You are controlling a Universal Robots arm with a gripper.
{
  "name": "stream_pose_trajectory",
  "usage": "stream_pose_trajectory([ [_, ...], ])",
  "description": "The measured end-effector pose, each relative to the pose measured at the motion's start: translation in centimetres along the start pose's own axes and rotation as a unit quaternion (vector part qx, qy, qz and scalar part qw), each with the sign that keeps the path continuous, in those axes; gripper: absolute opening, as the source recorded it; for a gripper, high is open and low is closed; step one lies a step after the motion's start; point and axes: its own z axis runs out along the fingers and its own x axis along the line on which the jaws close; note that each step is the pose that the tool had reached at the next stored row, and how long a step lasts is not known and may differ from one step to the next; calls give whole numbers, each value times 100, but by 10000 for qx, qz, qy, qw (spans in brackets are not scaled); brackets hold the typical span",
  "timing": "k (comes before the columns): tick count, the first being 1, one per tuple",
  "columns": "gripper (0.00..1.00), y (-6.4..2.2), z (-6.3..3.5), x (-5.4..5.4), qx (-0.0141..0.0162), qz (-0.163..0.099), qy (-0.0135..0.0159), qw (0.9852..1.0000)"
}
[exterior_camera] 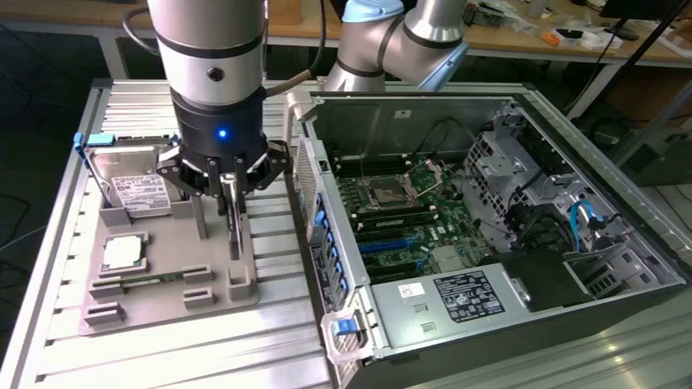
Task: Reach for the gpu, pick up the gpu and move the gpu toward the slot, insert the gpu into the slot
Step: 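Pick up the gpu and move the gpu toward the slot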
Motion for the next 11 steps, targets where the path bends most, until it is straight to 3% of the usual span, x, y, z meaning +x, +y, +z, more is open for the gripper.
stream_pose_trajectory([
  [11, 27, 13, -288, -5, 0, 0, 0, 10000],
])
